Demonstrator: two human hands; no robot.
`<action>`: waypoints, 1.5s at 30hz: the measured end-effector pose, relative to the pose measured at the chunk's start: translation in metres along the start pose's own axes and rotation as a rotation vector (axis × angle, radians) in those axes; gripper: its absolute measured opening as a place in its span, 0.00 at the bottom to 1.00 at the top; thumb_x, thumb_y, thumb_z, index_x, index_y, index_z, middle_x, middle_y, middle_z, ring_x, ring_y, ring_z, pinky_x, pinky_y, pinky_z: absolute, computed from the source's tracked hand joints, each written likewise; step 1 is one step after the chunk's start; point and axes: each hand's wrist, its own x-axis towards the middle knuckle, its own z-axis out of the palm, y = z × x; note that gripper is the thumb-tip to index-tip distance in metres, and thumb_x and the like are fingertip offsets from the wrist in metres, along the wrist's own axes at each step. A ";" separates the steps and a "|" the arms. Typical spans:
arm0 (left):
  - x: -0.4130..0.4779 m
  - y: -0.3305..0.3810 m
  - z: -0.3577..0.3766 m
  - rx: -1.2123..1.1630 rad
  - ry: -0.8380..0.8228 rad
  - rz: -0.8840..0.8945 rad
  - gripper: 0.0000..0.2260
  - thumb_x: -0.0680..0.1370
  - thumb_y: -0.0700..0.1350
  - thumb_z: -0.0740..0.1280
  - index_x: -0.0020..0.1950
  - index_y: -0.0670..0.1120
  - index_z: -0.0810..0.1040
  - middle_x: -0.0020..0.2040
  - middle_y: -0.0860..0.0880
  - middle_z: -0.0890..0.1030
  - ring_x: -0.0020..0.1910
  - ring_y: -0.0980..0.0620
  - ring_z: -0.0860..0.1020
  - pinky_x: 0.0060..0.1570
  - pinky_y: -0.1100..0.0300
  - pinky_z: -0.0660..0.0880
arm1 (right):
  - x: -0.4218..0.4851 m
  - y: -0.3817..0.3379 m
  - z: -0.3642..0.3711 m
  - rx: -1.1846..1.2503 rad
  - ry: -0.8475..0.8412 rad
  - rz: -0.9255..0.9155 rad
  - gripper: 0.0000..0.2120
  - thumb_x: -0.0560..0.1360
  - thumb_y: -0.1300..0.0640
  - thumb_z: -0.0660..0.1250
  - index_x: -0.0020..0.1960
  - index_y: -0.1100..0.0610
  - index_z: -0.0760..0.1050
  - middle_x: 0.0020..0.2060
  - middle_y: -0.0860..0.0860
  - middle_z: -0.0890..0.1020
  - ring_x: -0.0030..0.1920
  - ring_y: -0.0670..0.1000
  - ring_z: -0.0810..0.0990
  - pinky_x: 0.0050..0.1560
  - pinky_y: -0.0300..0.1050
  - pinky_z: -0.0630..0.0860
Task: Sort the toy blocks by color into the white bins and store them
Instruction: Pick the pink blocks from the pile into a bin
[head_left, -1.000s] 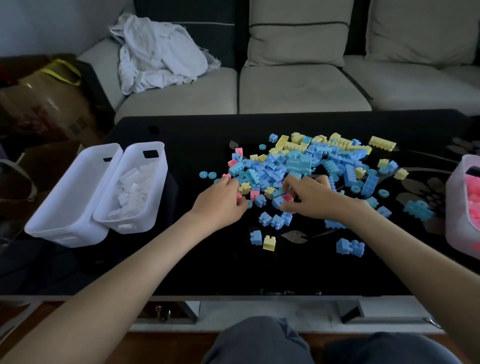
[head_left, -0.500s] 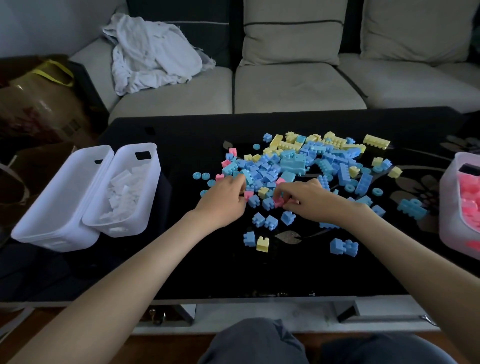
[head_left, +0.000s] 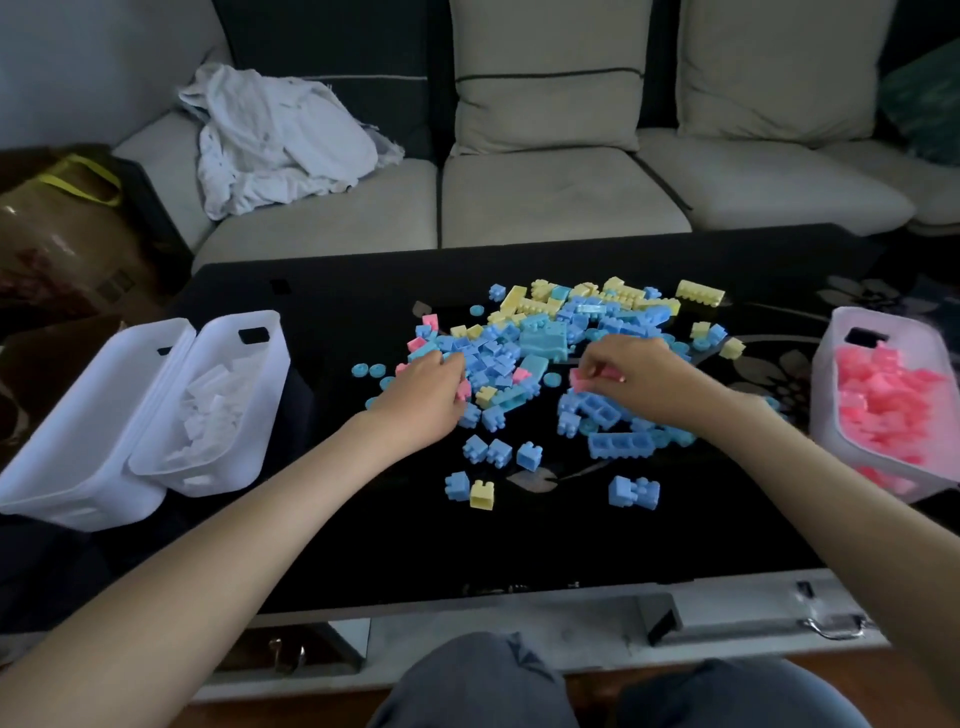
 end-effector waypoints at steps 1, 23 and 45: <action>0.003 0.009 -0.005 0.007 0.011 0.009 0.02 0.79 0.42 0.61 0.49 0.45 0.69 0.50 0.48 0.71 0.50 0.50 0.71 0.48 0.57 0.71 | -0.009 0.010 -0.010 -0.006 0.032 0.024 0.05 0.77 0.51 0.64 0.48 0.52 0.75 0.45 0.45 0.77 0.48 0.48 0.76 0.58 0.48 0.71; 0.080 0.321 0.060 -0.078 -0.240 0.562 0.23 0.78 0.42 0.66 0.71 0.42 0.63 0.69 0.42 0.63 0.70 0.43 0.63 0.67 0.54 0.63 | -0.144 0.172 -0.062 -0.215 0.074 0.436 0.25 0.77 0.63 0.52 0.68 0.41 0.66 0.56 0.40 0.74 0.62 0.46 0.70 0.70 0.54 0.52; 0.078 0.257 0.030 -0.237 -0.180 0.453 0.18 0.80 0.44 0.62 0.69 0.44 0.65 0.66 0.46 0.70 0.61 0.48 0.73 0.59 0.53 0.72 | -0.117 0.178 -0.072 0.116 0.184 0.583 0.26 0.75 0.52 0.67 0.70 0.53 0.65 0.61 0.55 0.74 0.54 0.53 0.75 0.53 0.46 0.73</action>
